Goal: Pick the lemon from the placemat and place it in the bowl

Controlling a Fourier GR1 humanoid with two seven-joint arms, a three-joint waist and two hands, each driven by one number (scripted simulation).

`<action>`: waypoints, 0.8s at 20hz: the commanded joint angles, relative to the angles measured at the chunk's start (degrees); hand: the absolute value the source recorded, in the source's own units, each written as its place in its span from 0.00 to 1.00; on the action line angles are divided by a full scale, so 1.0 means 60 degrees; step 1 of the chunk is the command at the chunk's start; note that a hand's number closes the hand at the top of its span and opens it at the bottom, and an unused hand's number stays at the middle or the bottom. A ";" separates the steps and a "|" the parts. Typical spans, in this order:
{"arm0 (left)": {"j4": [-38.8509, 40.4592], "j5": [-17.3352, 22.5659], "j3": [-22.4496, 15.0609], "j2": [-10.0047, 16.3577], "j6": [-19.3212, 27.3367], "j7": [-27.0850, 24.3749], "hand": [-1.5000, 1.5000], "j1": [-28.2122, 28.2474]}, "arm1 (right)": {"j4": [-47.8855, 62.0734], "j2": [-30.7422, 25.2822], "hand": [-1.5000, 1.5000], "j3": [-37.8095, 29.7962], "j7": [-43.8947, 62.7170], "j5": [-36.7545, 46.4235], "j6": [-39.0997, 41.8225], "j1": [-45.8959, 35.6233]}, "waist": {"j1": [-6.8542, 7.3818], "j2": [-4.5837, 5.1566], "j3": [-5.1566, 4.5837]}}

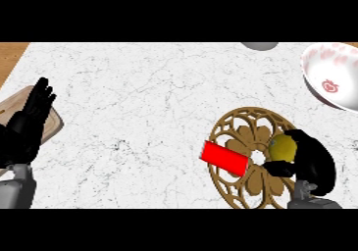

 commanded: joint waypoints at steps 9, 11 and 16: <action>-0.0673 -0.0347 0.0104 -0.0289 -0.0035 0.0267 0.50 0.0316 | 0.2305 -0.0265 1.00 -0.0471 -0.1593 -0.0113 -0.1522 -0.0823 | 0.0044 0.0053 0.0061; 0.0033 -0.0262 0.0292 -0.0207 -0.0331 0.0015 0.50 0.0014 | 0.1519 -0.0259 1.00 -0.0288 -0.0855 0.0257 -0.1156 -0.1016 | 0.0009 0.0053 0.0057; -0.0115 -0.0330 -0.0093 -0.0315 -0.0314 0.0049 0.50 -0.0206 | 0.3658 -0.1600 1.00 0.0290 -0.3392 -0.1088 0.1908 -0.2937 | 0.0514 0.0192 0.0074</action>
